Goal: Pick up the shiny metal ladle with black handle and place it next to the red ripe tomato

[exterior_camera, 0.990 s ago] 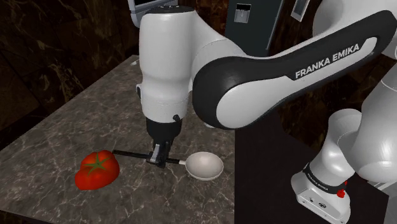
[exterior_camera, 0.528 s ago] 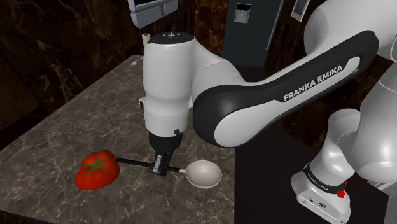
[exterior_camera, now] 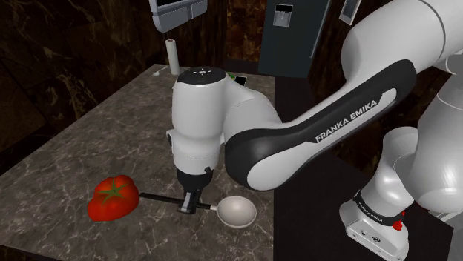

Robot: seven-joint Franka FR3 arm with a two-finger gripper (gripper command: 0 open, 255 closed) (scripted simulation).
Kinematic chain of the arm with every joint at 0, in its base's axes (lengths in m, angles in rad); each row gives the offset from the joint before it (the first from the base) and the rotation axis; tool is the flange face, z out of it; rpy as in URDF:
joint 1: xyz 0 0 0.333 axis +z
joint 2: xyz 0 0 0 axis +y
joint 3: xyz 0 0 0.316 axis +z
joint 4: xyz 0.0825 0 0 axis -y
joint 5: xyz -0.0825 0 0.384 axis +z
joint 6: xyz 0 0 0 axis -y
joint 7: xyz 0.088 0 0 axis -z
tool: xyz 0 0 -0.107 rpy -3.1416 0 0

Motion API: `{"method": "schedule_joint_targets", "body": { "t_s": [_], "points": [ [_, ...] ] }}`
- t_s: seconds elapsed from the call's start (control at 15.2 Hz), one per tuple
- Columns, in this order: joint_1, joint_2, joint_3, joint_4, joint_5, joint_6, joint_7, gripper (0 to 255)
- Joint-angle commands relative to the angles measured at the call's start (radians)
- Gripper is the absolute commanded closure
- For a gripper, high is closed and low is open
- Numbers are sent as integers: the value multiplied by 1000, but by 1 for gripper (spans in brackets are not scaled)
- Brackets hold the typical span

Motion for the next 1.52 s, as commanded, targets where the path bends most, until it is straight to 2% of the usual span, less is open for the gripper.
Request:
{"method": "schedule_joint_targets", "body": {
  "t_s": [0.0,0.66,1.19,1.25,1.45],
  "points": [
    [1,15,-1,-10,-6,25,3,255],
    [10,92,-8,-71,-42,158,22,255],
    [11,92,-9,-71,-42,158,22,255],
    [11,92,-9,-71,-42,158,22,0],
    [11,92,-9,-71,-42,158,22,0]
  ]
}}
